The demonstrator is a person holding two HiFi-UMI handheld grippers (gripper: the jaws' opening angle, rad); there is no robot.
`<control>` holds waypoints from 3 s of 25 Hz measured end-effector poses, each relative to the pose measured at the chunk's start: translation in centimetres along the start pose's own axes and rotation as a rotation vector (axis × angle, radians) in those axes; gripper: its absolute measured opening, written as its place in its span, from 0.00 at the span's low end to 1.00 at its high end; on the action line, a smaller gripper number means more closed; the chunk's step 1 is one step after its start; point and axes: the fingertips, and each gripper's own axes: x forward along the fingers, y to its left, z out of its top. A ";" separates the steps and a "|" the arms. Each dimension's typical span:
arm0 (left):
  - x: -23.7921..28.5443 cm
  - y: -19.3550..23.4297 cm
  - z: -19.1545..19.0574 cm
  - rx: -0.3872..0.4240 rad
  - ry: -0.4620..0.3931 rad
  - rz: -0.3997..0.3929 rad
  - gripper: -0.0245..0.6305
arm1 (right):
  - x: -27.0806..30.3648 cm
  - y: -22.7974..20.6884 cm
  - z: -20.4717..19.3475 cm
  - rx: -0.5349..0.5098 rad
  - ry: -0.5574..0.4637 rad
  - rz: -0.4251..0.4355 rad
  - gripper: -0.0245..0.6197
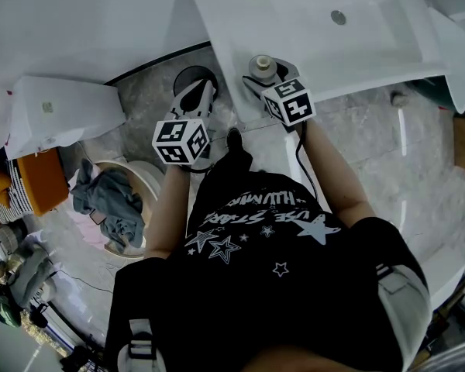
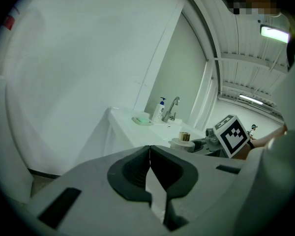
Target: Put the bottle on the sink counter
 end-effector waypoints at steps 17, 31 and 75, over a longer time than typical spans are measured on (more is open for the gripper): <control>-0.1 1.0 0.1 -0.014 -0.004 0.018 0.05 | 2.2 -0.4 1.0 0.010 0.020 0.030 0.54; 0.0 1.0 0.2 -0.017 -0.012 0.022 0.05 | 2.3 -0.4 -0.1 -0.146 0.126 0.017 0.54; -10.2 -10.1 -1.7 0.053 -0.150 0.073 0.05 | -14.0 3.1 0.5 0.022 -0.246 -0.057 0.11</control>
